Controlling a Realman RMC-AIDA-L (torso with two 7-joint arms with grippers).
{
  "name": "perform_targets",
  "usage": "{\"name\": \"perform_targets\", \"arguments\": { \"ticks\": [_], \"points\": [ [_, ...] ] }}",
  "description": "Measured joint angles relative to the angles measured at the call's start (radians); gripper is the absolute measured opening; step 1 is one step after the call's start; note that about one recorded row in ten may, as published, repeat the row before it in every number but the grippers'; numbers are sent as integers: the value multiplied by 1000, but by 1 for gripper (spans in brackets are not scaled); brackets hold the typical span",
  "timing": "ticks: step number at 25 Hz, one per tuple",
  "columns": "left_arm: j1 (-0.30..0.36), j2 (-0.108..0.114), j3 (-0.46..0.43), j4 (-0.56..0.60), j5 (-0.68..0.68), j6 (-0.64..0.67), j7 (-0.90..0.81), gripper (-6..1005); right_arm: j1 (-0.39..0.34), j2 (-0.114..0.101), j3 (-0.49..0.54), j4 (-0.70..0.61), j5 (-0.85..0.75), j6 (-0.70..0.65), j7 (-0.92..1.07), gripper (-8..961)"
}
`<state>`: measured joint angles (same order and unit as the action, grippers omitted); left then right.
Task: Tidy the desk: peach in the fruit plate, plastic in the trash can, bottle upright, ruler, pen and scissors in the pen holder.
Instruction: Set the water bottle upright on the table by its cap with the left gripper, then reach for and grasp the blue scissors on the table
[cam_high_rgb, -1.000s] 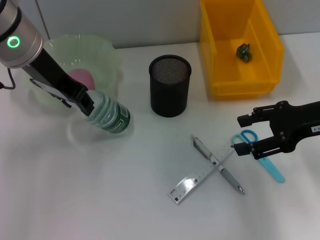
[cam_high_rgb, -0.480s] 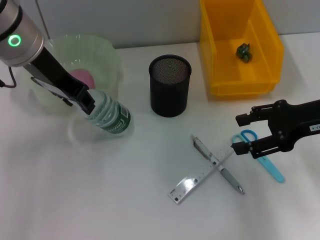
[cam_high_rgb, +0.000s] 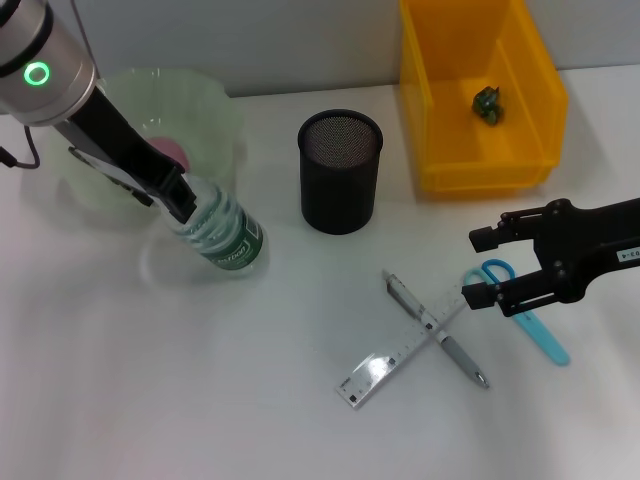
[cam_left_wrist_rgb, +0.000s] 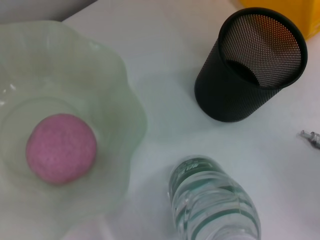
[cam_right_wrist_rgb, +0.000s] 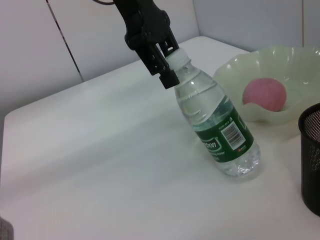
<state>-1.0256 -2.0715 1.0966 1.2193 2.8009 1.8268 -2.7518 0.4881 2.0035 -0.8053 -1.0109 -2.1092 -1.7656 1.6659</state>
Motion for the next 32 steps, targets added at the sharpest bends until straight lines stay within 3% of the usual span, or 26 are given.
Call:
{"name": "perform_targets", "arguments": {
  "ticks": [14,21,23,27,32],
  "points": [
    [-6,-1,-1,2,-6,-5,0,419,3,4,0,0,0,0,0,827],
    [-6,-1,0,3,-6,-5,0,365,6,5,0,0,0,0,0,826],
    [0,-1,2,0,-6,-5,0,165,6,5,0,0,0,0,0,827],
    [25,1,-2,1,-11,0,0,60,6,5,0,0,0,0,0,827],
    [94,7,-11,31,-116,7,27,140,6,6,2,0,0,0,0,827]
  ]
}}
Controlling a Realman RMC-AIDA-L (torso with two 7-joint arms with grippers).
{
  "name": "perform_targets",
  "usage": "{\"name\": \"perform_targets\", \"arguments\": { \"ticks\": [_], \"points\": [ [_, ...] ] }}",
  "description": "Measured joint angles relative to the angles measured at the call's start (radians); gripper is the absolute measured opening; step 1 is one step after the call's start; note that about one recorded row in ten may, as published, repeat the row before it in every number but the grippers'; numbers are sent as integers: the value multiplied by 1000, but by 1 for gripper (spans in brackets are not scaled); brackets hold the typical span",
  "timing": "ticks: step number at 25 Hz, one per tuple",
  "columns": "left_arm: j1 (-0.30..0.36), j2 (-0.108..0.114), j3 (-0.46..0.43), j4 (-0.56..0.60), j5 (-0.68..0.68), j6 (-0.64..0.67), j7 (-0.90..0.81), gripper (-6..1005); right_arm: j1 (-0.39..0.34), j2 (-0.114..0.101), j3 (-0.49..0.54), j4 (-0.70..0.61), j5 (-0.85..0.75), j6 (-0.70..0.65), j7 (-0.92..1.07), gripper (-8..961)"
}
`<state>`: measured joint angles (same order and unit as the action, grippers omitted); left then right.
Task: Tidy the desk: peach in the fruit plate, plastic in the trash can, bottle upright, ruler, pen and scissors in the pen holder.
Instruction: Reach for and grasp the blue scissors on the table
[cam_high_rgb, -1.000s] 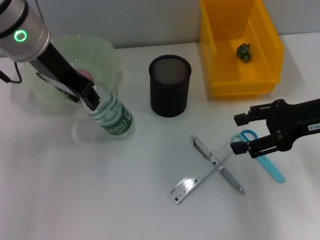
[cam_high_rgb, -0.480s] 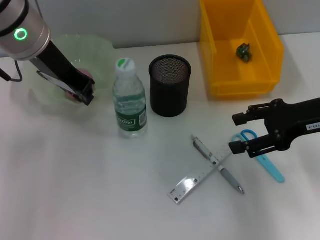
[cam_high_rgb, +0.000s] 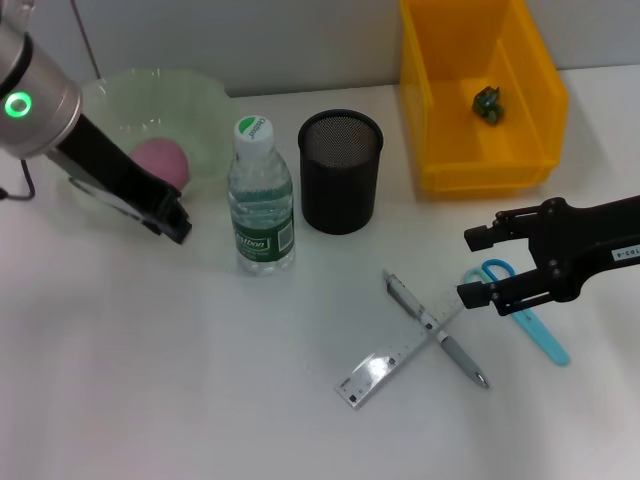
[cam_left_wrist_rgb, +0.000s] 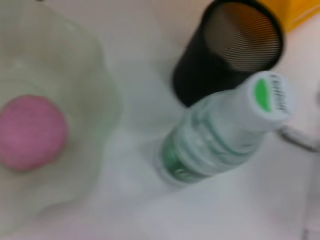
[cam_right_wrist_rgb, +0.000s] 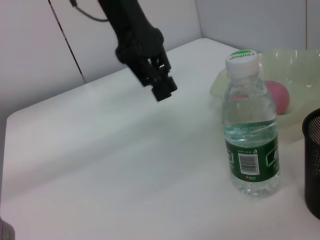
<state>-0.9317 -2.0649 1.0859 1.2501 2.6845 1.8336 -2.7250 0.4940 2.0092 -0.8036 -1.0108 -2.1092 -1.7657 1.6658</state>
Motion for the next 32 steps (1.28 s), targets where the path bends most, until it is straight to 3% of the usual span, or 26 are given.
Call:
{"name": "perform_targets", "arguments": {
  "ticks": [6,9,12,14,19,23,24,25,26,29,30,31,32],
  "points": [
    [101,2,-69,47,-199,5,87,307,-2,1,8,0,2,1,0,826],
    [141,3,-103,48,-277,4,143,449,-4,2,14,0,4,0,6,826],
    [216,4,-139,42,-413,0,280,572,-9,4,44,0,5,0,9,826],
    [299,2,-153,34,-560,-13,432,630,-11,5,62,2,5,0,10,826],
    [389,2,-163,-17,-712,-39,615,774,-16,5,96,10,5,-11,12,826],
    [422,3,-168,-67,-771,-45,715,793,-19,8,132,19,6,-26,12,827],
    [461,3,-182,-169,-842,-50,894,798,-21,10,146,21,6,-35,12,827],
    [461,3,-182,-169,-842,-50,894,803,-21,10,146,21,6,-35,12,827],
    [479,2,-192,-233,-869,-50,1004,808,-23,11,150,22,6,-39,12,827],
    [479,2,-192,-233,-869,-50,1004,808,-29,15,158,23,6,-51,12,827],
    [492,2,-206,-306,-888,-51,1133,808,-30,15,159,23,6,-51,12,827],
    [492,2,-206,-306,-888,-51,1133,808,-30,15,159,23,6,-51,12,827],
    [511,-1,-227,-495,-896,-68,1448,808,-31,16,161,26,6,-52,14,827]
  ]
}}
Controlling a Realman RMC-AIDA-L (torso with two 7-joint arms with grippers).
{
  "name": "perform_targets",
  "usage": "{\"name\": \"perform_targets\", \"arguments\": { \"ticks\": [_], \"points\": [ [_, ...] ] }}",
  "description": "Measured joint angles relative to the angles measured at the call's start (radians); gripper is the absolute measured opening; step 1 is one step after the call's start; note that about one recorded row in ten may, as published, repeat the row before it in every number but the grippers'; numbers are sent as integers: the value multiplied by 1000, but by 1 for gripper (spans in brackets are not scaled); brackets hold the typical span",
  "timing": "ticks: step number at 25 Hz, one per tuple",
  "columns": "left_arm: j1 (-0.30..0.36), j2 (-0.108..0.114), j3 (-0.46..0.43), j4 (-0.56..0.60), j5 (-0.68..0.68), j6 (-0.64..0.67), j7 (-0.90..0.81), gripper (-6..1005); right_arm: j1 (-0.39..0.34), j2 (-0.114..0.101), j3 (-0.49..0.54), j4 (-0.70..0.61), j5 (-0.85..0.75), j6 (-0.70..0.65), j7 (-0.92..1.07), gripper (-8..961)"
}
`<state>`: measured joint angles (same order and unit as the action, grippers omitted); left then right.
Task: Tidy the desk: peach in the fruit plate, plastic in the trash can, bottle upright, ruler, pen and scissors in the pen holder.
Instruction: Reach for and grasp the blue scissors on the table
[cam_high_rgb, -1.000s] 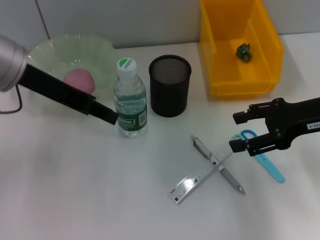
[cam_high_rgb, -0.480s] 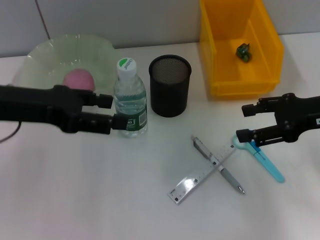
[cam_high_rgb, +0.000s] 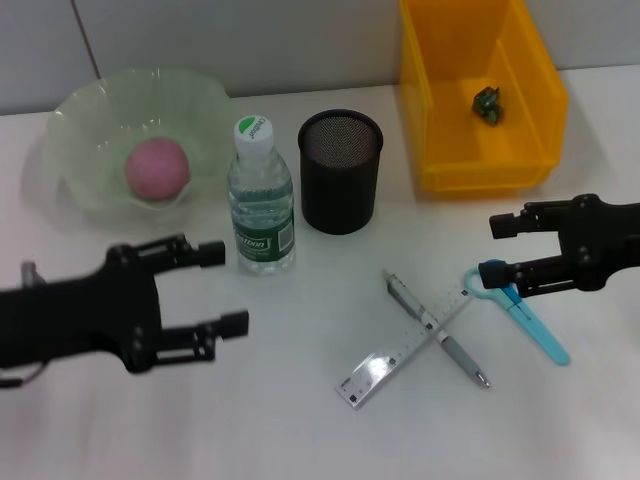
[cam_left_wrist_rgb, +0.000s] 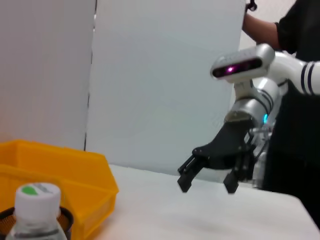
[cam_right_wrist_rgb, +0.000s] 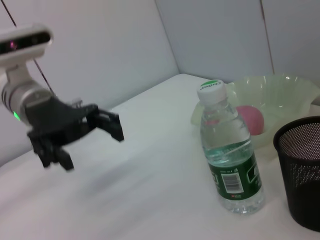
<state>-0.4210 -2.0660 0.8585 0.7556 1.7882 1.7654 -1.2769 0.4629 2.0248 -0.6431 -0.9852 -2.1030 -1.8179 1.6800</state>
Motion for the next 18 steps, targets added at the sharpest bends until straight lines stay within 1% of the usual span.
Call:
{"name": "perform_targets", "arguments": {
  "ticks": [2,4,5,8,10,12,13,14,15,16,17,18],
  "points": [
    [6,-3,-4,-117,-3,-42,179,808,0,0,-1,1,0,-1,10,827],
    [7,-3,-6,-143,-4,-55,213,808,0,0,-3,-3,0,-2,21,826],
    [7,-3,-9,-179,-7,-69,261,808,2,0,-6,-19,-5,-2,46,826],
    [5,-3,-10,-205,-14,-72,295,808,9,-1,-8,-46,-14,-1,83,826],
    [5,-4,-10,-223,-21,-72,323,808,20,-3,-16,-102,-29,-2,142,827],
    [4,-5,-10,-243,-28,-73,344,808,22,-3,-22,-120,-35,-3,157,827],
    [4,-5,-10,-243,-28,-73,344,808,26,-1,-49,-156,-50,-4,189,827],
    [3,-5,-10,-250,-32,-75,350,808,26,-1,-49,-156,-50,-4,189,827],
    [2,-5,-10,-258,-39,-78,355,808,32,-1,-84,-186,-60,-4,233,827],
    [2,-5,-10,-258,-39,-78,355,808,32,-1,-84,-186,-60,-4,233,827],
    [2,-5,-10,-260,-44,-79,355,808,43,-2,-118,-214,-75,-4,294,827],
    [1,-5,-10,-260,-49,-79,355,808,43,-2,-118,-214,-75,-4,294,827]
  ]
}}
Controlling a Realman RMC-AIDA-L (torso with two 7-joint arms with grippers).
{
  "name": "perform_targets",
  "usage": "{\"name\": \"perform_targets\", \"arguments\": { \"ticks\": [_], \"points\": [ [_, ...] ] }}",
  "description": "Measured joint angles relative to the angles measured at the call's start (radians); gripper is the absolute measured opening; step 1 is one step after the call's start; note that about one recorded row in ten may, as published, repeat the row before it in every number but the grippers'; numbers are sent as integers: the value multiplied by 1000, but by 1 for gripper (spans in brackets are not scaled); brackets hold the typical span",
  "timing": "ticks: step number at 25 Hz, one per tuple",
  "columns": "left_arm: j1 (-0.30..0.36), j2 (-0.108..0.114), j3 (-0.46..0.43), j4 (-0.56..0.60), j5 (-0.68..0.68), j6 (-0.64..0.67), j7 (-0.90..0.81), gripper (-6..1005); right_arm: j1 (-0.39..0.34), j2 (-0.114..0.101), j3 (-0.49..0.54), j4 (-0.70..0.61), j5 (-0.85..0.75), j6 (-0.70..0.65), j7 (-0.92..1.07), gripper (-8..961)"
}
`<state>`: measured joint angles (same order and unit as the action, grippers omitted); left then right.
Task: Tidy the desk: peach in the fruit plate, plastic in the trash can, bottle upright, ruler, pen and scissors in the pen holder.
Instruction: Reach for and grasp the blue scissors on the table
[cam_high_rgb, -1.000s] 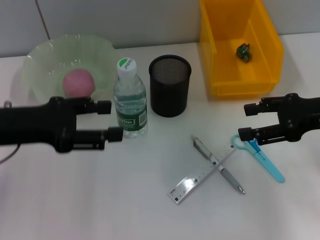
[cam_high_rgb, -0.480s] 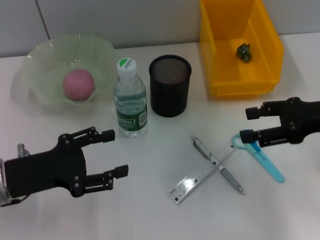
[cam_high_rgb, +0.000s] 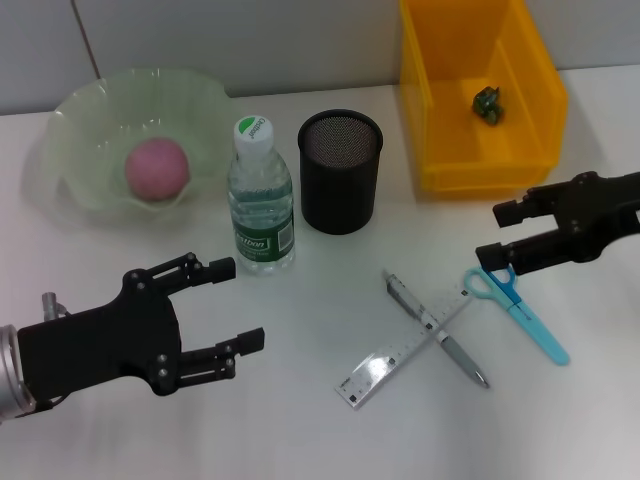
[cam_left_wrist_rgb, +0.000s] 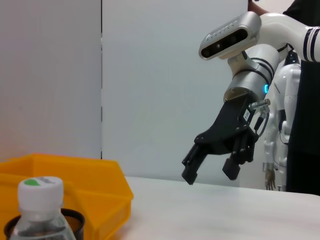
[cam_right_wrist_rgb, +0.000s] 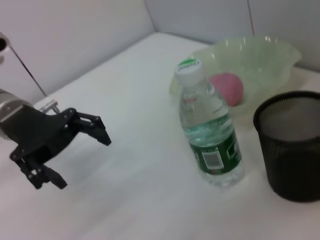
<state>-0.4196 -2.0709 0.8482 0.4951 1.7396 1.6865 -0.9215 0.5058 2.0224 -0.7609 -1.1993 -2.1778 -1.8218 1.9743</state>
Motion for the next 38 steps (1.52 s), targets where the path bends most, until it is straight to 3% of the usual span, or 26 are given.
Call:
{"name": "perform_targets", "arguments": {
  "ticks": [15,23,27,32,38],
  "points": [
    [-2,2,0,-1,-25,0,14,808,160,15,-85,-71,-444,4,427,827],
    [1,0,5,-4,-25,1,45,808,197,22,-248,-64,-558,9,571,826],
    [1,0,3,-26,-25,5,76,808,226,55,-331,-52,-654,29,644,826],
    [0,0,6,-29,-25,6,81,808,227,58,-442,-12,-677,86,732,826],
    [-2,3,5,-25,-25,6,82,808,219,60,-474,16,-672,130,762,826]
  ]
}}
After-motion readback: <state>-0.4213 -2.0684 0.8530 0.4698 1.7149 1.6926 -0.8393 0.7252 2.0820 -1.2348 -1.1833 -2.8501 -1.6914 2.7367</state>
